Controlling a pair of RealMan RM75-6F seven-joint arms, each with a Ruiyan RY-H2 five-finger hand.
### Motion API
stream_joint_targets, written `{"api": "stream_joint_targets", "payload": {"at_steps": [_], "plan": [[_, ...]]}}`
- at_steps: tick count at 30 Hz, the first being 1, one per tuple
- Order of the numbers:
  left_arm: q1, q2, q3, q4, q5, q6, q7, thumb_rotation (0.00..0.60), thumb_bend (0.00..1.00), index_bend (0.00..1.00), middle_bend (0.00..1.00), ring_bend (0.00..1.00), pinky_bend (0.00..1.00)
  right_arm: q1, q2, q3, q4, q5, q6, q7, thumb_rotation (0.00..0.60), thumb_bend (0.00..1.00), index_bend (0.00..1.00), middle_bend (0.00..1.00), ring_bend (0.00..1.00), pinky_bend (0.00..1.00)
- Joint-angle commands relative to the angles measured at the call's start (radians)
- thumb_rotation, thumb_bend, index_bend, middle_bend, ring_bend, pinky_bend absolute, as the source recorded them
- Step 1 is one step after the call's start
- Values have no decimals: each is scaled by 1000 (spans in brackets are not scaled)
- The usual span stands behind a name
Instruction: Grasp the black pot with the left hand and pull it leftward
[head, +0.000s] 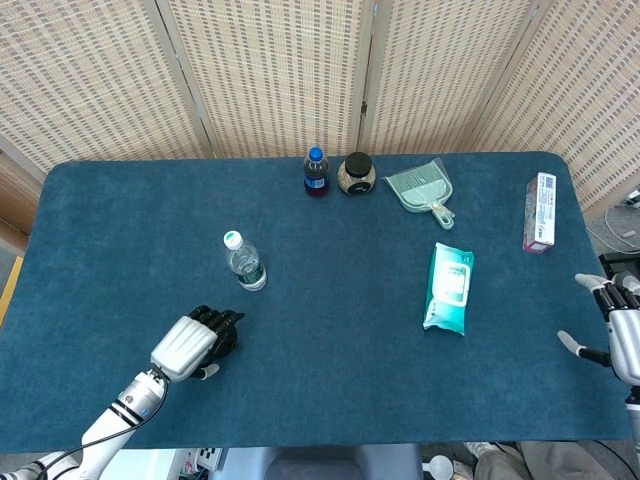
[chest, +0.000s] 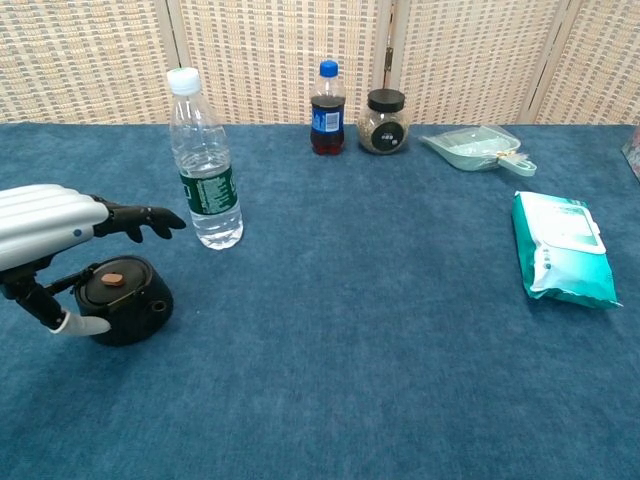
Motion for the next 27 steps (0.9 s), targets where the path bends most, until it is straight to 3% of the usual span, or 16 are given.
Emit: {"api": "stream_joint_targets", "payload": {"at_steps": [1,13,18,27], "plan": [[-1,-2,-3,15,-14,3,3,600,166,91,160,219,175,0,-1,-1,0,0,-1,-1,600,147,225,254,264,359],[-24,-32,-42,79,-93,-4,-26,600,166,91,160,219,176,0,-6,0,2,1,-1,1,600,148,225,253,264,359],[-23,-14,-36,68,-70,21,-47,600,166,100,160,219,175,-2,-9,-1,5,-3,4,4,600,147,225,253,264,359],[-7,63,21,31,63,82,-166,600,167,275,211,246,136,8,19,15,-15,-15,14,-6,600,148,225,253,264,359]]}}
